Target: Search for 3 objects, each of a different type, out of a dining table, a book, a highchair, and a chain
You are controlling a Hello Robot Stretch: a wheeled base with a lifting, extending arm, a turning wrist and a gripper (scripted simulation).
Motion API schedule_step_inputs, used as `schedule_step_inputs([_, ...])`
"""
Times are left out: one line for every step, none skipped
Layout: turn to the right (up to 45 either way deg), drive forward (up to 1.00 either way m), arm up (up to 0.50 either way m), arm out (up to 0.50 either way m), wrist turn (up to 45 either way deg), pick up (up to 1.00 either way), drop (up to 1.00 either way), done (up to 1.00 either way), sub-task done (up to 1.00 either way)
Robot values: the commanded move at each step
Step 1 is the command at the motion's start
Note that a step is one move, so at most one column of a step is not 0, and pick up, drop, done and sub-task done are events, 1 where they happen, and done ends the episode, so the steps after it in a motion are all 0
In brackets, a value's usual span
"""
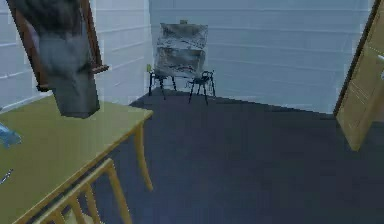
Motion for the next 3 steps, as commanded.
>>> schedule_step_inputs([45.0,0.00,0.00,0.00,0.0,0.00,0.00,0.00,0.00])
schedule_step_inputs([12.0,0.00,0.00,0.00,0.0,0.00,0.00,0.00,0.00])
schedule_step_inputs([0.0,1.00,0.00,0.00,0.0,0.00,0.00,0.00,0.00])
